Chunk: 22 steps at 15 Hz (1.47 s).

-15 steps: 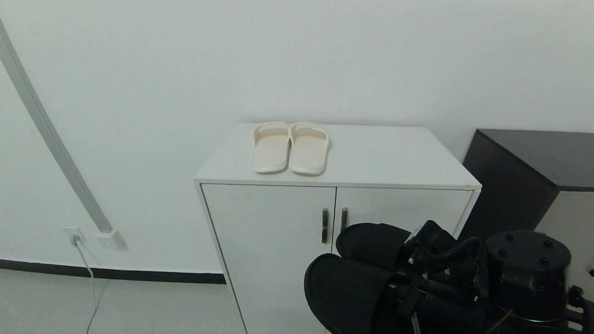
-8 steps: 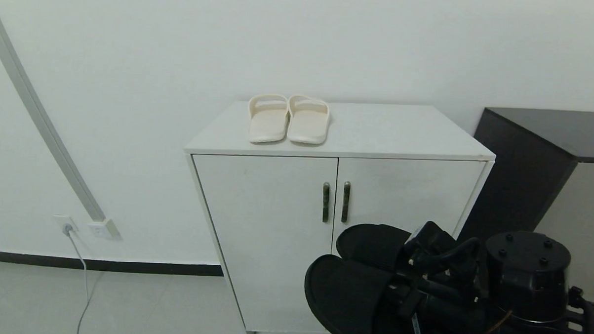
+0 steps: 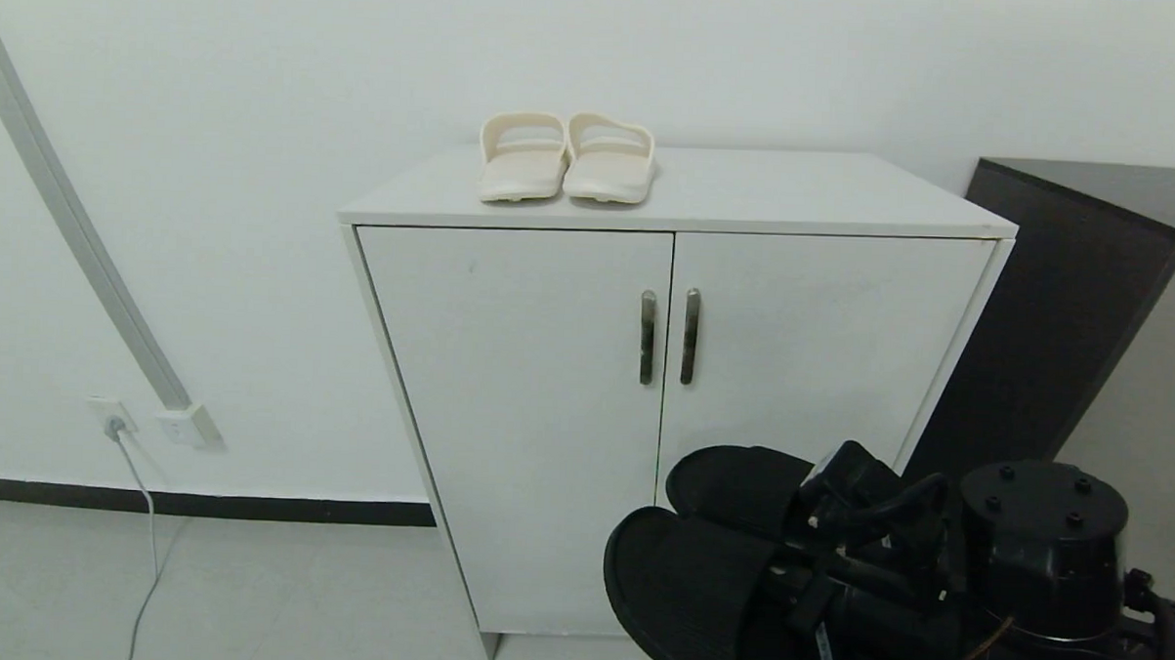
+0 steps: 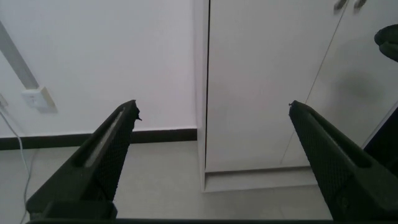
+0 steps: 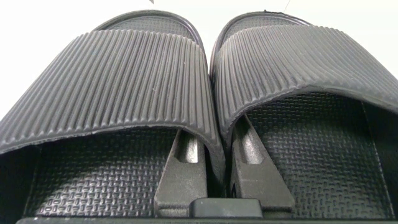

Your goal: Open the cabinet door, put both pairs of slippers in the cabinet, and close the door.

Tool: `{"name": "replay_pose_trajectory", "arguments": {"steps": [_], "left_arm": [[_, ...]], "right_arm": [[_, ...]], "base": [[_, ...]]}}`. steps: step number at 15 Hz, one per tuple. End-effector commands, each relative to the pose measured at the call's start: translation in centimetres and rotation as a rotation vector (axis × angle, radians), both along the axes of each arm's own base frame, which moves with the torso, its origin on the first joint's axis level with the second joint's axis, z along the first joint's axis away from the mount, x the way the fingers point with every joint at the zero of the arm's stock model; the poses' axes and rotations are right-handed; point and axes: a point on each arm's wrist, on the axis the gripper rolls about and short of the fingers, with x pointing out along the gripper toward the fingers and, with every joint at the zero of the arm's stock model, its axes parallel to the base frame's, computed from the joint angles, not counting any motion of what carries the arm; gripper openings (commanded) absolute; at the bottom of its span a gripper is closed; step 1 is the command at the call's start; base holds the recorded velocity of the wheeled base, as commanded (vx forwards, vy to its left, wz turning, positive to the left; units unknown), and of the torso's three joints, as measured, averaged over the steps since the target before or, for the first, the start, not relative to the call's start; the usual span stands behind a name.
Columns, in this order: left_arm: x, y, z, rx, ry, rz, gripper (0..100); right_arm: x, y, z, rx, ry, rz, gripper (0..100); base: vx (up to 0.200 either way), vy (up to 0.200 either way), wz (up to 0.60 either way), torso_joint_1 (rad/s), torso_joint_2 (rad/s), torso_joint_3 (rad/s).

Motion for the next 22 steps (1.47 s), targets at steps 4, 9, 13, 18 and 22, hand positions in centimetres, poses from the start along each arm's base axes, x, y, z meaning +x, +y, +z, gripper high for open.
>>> {"name": "replay_pose_trajectory", "arguments": {"steps": [4, 9, 13, 18, 22], "left_arm": [[0.0, 0.0, 0.0, 0.003, 0.002, -0.003, 100], [0.0, 0.0, 0.0, 0.003, 0.003, -0.001, 100], [0.1, 0.0, 0.2, 0.005, 0.009, 0.002, 100], [2.9, -0.3, 7.6, -0.072, 0.126, -0.129, 100], [7.0, -0.7, 12.1, -0.076, 0.167, -0.281, 100]], "right_arm": [[-0.1, 0.0, -0.3, -0.008, 0.007, 0.001, 0], [-0.3, 0.0, -0.4, -0.012, 0.009, 0.008, 0], [-0.4, 0.0, -0.4, -0.012, 0.009, 0.011, 0], [-0.5, -0.1, -0.3, -0.013, 0.007, 0.012, 0], [-0.6, -0.2, -0.4, -0.015, 0.009, 0.013, 0]], "base": [[0.0, 0.0, 0.0, -0.052, 0.44, 0.376], [0.0, 0.0, 0.0, -0.009, 0.21, 0.197], [0.0, 0.0, 0.0, 0.0, 0.0, 0.0], [0.0, 0.0, 0.0, 0.0, 0.0, 0.0], [0.0, 0.0, 0.0, 0.0, 0.0, 0.0]]}}
